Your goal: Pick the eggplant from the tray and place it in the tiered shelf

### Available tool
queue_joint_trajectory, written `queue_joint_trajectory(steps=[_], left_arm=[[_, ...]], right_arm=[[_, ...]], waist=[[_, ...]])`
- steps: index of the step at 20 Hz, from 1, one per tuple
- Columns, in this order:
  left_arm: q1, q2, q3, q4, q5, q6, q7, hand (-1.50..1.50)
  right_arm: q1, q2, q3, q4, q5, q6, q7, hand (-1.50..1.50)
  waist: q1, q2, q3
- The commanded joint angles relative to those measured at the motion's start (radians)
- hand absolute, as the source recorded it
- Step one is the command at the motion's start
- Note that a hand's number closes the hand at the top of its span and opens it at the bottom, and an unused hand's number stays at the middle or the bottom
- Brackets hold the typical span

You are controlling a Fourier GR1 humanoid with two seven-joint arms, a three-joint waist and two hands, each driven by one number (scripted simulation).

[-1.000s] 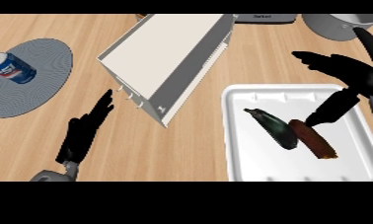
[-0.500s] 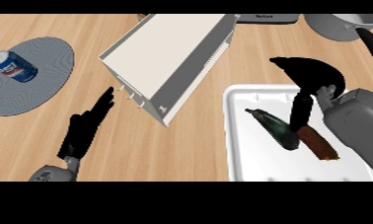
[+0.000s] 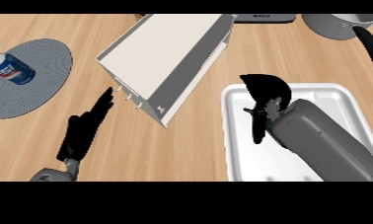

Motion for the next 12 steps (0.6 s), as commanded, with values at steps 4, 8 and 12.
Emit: queue_joint_trajectory(steps=[4, 8, 12], left_arm=[[0.044, 0.0, 0.015, -0.001, -0.026, -0.012, -0.03, 0.0], [0.004, -0.008, 0.047, 0.044, -0.005, -0.05, -0.043, 0.0], [0.006, -0.046, 0.038, 0.084, -0.052, -0.009, -0.069, 0.0]], right_arm=[[0.036, 0.03, -0.006, -0.034, 0.028, 0.099, 0.174, -1.5], [0.04, 0.071, 0.002, -0.037, 0.083, 0.082, 0.217, -1.5], [0.099, 0.02, 0.028, -0.023, 0.176, 0.053, 0.129, -1.5]], waist=[[-0.01, -0.003, 0.0], [-0.012, -0.001, -0.001], [-0.014, 0.0, 0.0]])
